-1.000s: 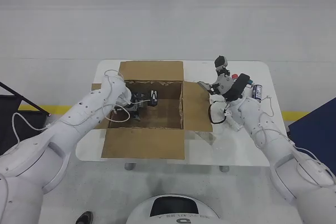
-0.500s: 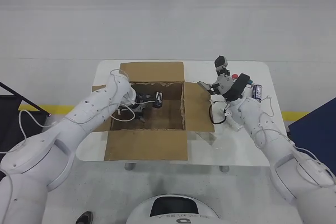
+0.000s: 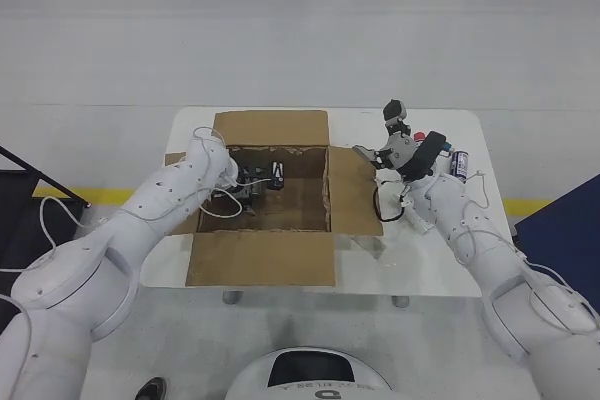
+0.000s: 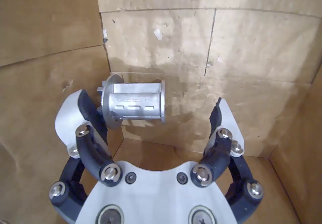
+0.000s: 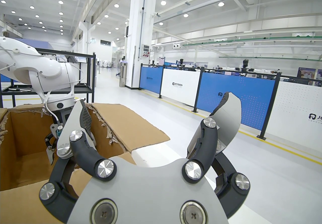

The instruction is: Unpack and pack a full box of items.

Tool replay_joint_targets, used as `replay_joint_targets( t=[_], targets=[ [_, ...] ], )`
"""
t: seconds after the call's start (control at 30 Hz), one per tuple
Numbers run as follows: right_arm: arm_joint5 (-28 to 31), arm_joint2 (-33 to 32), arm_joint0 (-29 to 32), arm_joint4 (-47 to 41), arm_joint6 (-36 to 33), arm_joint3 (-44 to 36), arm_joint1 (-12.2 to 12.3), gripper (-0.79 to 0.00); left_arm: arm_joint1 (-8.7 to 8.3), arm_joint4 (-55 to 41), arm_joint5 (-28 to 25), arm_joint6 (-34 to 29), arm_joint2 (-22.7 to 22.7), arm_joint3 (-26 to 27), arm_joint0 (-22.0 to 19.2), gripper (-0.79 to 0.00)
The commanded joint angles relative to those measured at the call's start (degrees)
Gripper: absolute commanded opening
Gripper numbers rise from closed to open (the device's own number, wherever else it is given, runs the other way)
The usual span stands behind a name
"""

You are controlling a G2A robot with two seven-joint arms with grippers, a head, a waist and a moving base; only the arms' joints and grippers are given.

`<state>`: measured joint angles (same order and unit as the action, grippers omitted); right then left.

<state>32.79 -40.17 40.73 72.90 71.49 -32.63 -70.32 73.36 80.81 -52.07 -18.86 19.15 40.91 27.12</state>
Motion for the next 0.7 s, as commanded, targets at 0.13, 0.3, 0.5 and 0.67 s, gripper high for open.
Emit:
replay_joint_targets(
  t=[0.13, 0.3, 0.5, 0.67],
  targets=[
    [0.00, 0.00, 0.00, 0.00, 0.00, 0.00, 0.00, 0.000, 1.86, 1.76, 0.15, 0.85, -1.00, -2.56, -0.10, -0.114],
    [0.00, 0.00, 0.00, 0.00, 0.00, 0.00, 0.00, 0.000, 2.88, 4.48, 5.42, 0.32, -1.17, -3.34, -0.27, -0.785],
    [0.00, 0.00, 0.00, 0.00, 0.00, 0.00, 0.00, 0.000, 1.68, 7.44, 6.76, 4.87, -0.11, -0.13, 0.10, -0.785],
    [0.00, 0.00, 0.00, 0.00, 0.00, 0.00, 0.00, 0.000, -1.82, 8.51, 5.75, 11.83, 3.63, 3.67, 0.22, -0.785]
  ],
)
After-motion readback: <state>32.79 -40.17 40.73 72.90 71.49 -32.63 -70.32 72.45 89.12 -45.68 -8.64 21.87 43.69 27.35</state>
